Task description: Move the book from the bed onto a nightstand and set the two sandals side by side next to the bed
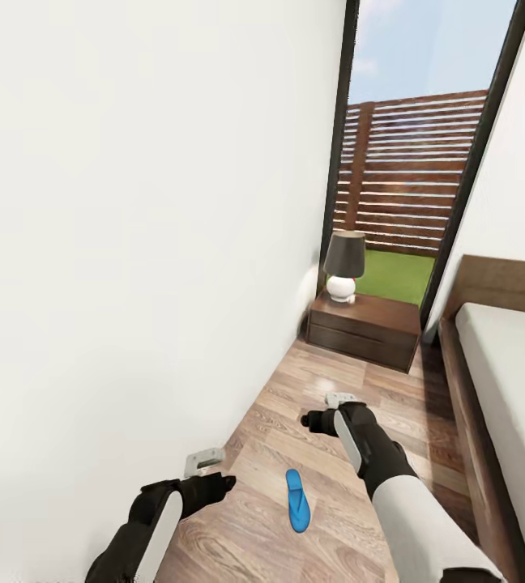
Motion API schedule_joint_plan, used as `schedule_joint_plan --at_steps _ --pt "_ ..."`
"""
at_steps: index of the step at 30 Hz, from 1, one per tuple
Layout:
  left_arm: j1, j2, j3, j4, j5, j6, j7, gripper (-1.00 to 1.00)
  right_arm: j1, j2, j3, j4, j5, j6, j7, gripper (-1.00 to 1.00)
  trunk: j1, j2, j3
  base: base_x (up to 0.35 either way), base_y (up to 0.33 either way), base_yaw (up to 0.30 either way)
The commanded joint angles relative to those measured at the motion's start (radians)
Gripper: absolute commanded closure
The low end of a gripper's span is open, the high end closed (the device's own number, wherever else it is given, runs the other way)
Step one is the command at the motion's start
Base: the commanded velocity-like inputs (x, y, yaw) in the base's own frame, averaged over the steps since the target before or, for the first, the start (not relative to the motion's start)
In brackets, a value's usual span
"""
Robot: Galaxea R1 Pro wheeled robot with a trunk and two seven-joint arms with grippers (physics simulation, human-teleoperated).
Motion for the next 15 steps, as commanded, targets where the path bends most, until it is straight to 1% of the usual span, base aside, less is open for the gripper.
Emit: schedule_joint_plan --at_steps 1,4,5,8,9,12,13,14,15 --pt "-0.010 -0.003 -0.001 -0.009 0.010 0.017 0.010 -1.00 -0.021 0.001 -0.003 0.045 -0.003 -0.025 -0.004 -1.00 0.004 -0.008 -0.004 0.000 0.000 0.000" --pt "-0.053 -0.008 -0.002 -0.023 0.010 0.055 0.014 -1.00 -0.092 0.001 -0.003 0.203 0.000 -0.101 -0.004 -1.00 0.015 -0.029 -0.014 0.000 0.000 0.000" --pt "-0.053 -0.008 -0.002 -0.023 0.010 0.055 0.014 -1.00 -0.092 0.001 -0.003 0.203 0.000 -0.101 -0.004 -1.00 0.019 -0.036 -0.017 0.000 0.000 0.000" --pt "-0.110 -0.012 -0.001 -0.022 0.011 0.079 0.029 -1.00 -0.165 0.001 -0.003 0.360 0.002 -0.163 -0.004 -1.00 0.031 -0.057 -0.026 0.000 0.000 0.000" --pt "-0.110 -0.012 -0.001 -0.022 0.011 0.079 0.029 -1.00 -0.165 0.001 -0.003 0.360 0.002 -0.163 -0.004 -1.00 0.035 -0.064 -0.029 0.000 0.000 0.000" --pt "-0.170 -0.015 -0.002 -0.010 0.012 0.097 0.051 -1.00 -0.215 0.000 -0.003 0.460 0.004 -0.210 -0.004 -1.00 0.046 -0.085 -0.039 0.000 0.000 0.000" --pt "-0.188 -0.016 -0.003 -0.007 0.012 0.105 0.060 -1.00 -0.226 0.001 -0.002 0.482 0.004 -0.220 -0.004 -1.00 0.050 -0.092 -0.042 0.000 0.000 0.000" --pt "-0.188 -0.016 -0.003 -0.007 0.012 0.105 0.060 -1.00 -0.226 0.001 -0.002 0.482 0.004 -0.220 -0.004 -1.00 0.054 -0.099 -0.045 0.000 0.000 0.000" --pt "-0.204 -0.018 -0.003 -0.005 0.013 0.114 0.068 -1.00 -0.235 0.001 -0.002 0.499 0.005 -0.227 -0.004 -1.00 0.058 -0.106 -0.048 0.000 0.000 0.000"
